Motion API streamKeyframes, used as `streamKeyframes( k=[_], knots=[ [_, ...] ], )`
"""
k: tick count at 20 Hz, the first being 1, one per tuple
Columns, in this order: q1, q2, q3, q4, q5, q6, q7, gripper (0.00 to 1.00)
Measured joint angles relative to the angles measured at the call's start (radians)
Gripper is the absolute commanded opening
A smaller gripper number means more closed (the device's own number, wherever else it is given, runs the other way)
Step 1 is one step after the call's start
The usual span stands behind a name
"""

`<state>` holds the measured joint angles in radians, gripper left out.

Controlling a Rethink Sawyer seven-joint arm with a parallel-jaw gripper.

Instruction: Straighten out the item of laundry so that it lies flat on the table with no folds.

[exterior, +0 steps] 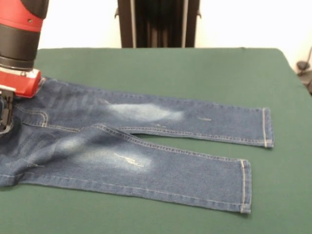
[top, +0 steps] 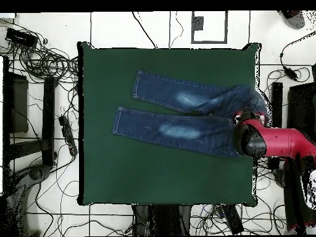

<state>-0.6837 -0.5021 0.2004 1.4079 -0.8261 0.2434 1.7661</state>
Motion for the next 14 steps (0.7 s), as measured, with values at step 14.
streamKeyframes(
  k=[14],
  knots=[
    [0.040,-0.046,-0.087,0.011,0.001,0.000,0.000,0.00]
  ],
)
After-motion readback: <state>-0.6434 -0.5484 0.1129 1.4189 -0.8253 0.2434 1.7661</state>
